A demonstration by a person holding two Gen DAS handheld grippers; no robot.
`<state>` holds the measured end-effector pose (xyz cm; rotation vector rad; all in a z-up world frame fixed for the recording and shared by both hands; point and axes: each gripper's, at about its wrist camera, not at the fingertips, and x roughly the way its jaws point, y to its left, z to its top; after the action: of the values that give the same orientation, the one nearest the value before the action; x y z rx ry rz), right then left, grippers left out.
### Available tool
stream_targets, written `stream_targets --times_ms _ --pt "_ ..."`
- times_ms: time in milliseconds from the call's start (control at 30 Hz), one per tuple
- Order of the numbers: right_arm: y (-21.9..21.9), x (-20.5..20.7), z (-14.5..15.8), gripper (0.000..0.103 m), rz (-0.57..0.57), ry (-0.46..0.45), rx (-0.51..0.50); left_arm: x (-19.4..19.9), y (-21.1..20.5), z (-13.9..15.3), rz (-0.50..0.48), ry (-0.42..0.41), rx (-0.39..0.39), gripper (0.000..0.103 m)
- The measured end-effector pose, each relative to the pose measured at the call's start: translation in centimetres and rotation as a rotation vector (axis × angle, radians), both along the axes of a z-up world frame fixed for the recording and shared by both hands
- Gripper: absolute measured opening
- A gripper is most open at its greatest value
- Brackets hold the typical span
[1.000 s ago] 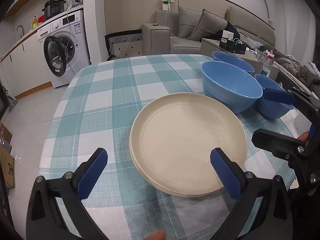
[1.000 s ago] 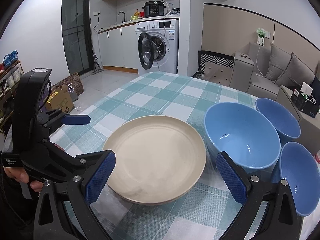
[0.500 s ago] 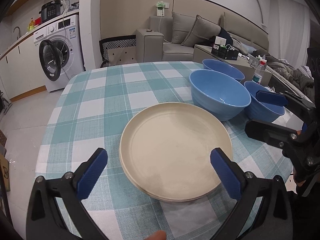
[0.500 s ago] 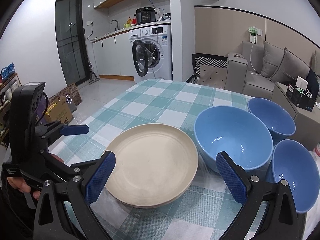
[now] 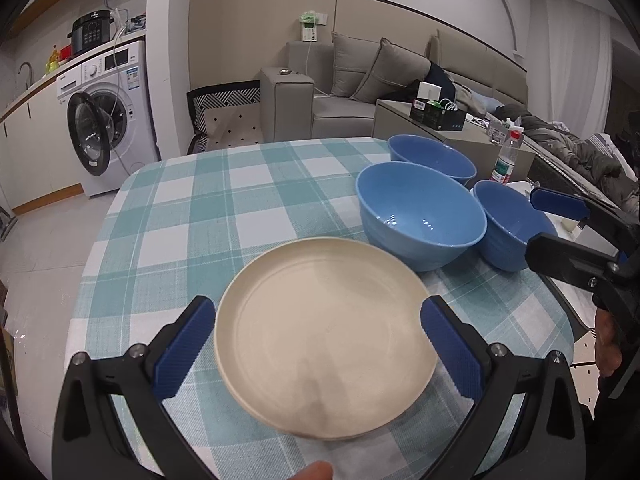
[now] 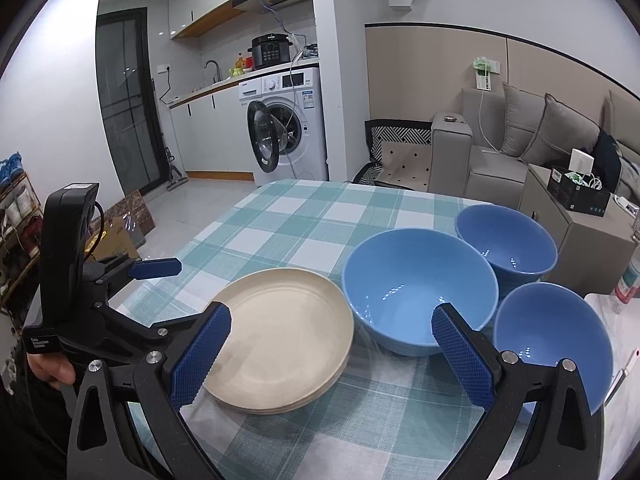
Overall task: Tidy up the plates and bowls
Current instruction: 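Move both open tools over the plate stack toward the blue bowls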
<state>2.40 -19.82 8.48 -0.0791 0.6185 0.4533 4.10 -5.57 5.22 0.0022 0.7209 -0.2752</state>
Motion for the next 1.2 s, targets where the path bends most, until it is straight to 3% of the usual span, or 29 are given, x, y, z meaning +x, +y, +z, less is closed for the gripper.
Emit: stream_targets --times_ms 700,1200 --pt "-6.5 1.1 3.7 0.102 -0.062 -0.016 0.052 4.2 -5.4 3.3 -0.083 -0.047 0.001 0.103" --pt "-12.9 4.6 4.1 0.102 -0.198 0.026 0.11 8.0 -5.9 3.4 -0.039 -0.012 -0.047 0.103"
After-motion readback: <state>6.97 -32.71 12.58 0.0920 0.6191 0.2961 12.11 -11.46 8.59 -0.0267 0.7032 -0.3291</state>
